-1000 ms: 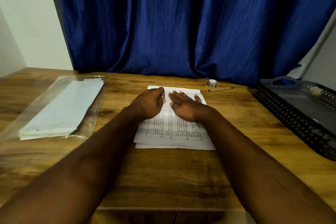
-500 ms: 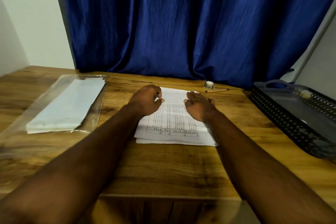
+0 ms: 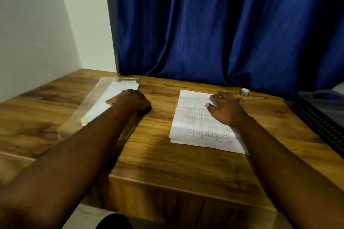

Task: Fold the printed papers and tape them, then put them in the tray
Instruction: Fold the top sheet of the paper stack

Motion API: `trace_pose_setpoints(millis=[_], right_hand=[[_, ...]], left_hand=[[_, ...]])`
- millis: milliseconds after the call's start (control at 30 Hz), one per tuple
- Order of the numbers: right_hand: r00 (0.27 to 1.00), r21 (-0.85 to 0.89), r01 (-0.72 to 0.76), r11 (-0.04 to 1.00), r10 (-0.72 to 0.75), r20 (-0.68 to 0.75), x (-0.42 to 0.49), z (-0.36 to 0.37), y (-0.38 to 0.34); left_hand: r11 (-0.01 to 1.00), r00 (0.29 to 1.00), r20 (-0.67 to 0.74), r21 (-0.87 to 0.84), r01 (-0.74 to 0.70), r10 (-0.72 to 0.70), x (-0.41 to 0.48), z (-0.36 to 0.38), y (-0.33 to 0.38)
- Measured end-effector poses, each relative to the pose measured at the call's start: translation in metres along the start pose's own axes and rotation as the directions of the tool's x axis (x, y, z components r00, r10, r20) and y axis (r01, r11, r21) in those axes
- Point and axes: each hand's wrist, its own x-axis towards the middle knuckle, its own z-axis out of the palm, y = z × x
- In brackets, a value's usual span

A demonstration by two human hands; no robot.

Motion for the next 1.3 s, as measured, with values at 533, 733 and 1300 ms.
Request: trace_pose_setpoints(millis=[533, 733, 1300], right_hand=[[0.946, 0.225, 0.324, 0.919, -0.321, -0.052, -0.011, -0.013, -0.094], [0.877, 0.227, 0.48, 0.847, -0.468, -0.111, -0.018, -0.02, -0.146], [0.804, 0.01, 0.565, 0.825, -0.547, -0.233, -0.035, -0.015, -0.191]], left_hand=[[0.895, 0.898, 0.077, -0.154, -0.418, 0.432, 0.03, 0.0, -0.015], [0.796, 0.799, 0.182, -0.353, -0.491, 0.573, 0.025, -0.002, -0.043], [0.718, 0.804, -0.03, -0.431, -0.547, 0.594, 0.028, -0.014, -0.062]])
